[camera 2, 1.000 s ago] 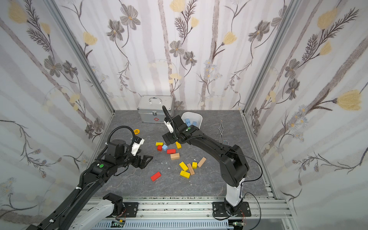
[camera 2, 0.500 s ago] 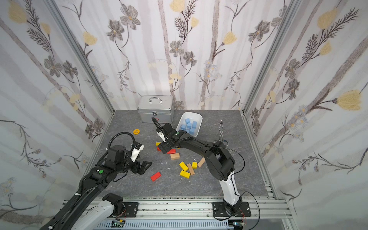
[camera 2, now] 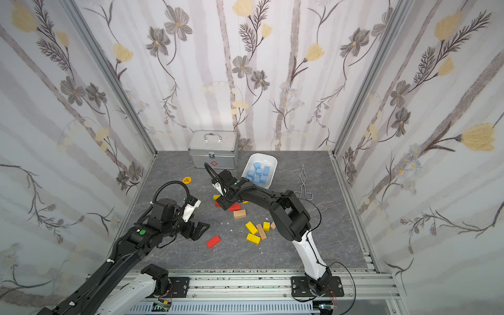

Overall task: Pick out the blue building blocks
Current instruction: Pick up the building block from the center of the board.

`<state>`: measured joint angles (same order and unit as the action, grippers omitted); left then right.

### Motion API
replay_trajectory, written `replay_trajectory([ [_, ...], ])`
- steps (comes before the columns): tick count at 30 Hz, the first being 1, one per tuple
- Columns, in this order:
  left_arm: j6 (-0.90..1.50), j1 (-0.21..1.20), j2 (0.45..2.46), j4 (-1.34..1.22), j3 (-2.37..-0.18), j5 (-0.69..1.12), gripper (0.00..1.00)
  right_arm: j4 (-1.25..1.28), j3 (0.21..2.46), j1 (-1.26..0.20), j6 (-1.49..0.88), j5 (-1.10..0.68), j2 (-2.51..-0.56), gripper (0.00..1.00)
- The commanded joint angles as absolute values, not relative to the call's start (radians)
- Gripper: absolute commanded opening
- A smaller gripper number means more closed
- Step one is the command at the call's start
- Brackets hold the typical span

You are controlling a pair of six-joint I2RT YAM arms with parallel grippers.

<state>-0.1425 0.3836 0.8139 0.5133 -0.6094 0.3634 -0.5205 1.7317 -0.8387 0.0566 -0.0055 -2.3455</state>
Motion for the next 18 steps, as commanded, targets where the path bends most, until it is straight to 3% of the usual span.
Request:
replay_trajectory([
  [1, -0.167, 0.383, 0.823, 0.51, -0.614, 0.371, 1.0, -0.508, 1.743, -0.832, 0.079, -0.021, -2.361, 0.71],
  [18, -0.181, 0.383, 0.859, 0.505, -0.624, 0.374, 1.0, -0.548, 1.859, -0.807, 0.094, -0.075, -2.464, 0.58],
])
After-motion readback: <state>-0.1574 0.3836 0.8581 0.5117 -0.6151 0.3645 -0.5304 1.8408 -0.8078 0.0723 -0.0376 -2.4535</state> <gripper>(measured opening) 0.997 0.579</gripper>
